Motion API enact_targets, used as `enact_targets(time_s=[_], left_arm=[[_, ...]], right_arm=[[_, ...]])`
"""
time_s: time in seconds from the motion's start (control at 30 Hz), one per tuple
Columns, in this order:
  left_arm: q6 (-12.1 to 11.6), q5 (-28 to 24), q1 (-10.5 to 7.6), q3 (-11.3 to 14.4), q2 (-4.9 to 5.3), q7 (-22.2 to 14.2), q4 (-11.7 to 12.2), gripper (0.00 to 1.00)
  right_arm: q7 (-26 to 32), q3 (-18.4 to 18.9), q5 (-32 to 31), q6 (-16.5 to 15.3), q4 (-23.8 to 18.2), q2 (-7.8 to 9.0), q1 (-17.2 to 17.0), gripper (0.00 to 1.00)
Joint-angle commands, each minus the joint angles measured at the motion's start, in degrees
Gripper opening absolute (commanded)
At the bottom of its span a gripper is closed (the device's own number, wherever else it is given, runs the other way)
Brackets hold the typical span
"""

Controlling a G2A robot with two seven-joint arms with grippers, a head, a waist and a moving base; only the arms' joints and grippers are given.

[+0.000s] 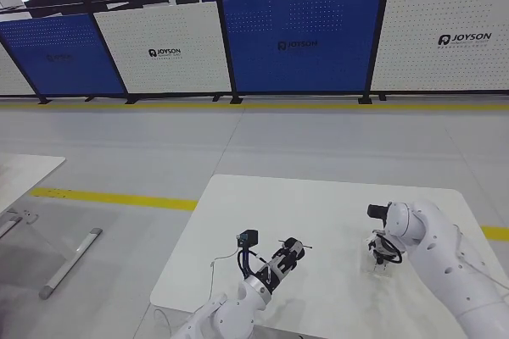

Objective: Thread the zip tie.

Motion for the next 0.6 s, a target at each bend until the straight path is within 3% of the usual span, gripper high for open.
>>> enact_targets(time_s=[0.0,0.3,0.43,0.57], left_arm=[[0.0,0.0,0.0,0.0,0.0,0.0,0.0,0.0],[0.0,0.0,0.0,0.0,0.0,0.0,0.0,0.0],[0.0,0.0,0.0,0.0,0.0,0.0,0.0,0.0],[0.0,0.0,0.0,0.0,0.0,0.0,0.0,0.0]], right_arm=[[0.3,0.5,-0.4,0.0,-1.0,0.24,-0.3,0.0],[1.0,5.6,-2.7,0.0,-9.6,2.39,-3.7,0.0],[0.5,10.8,-4.0,0.0,-16.8,3.81,-7.4,0.0],[-0.4,18.7,-3.6,0.0,-26.9,5.3,-13.5,0.0]])
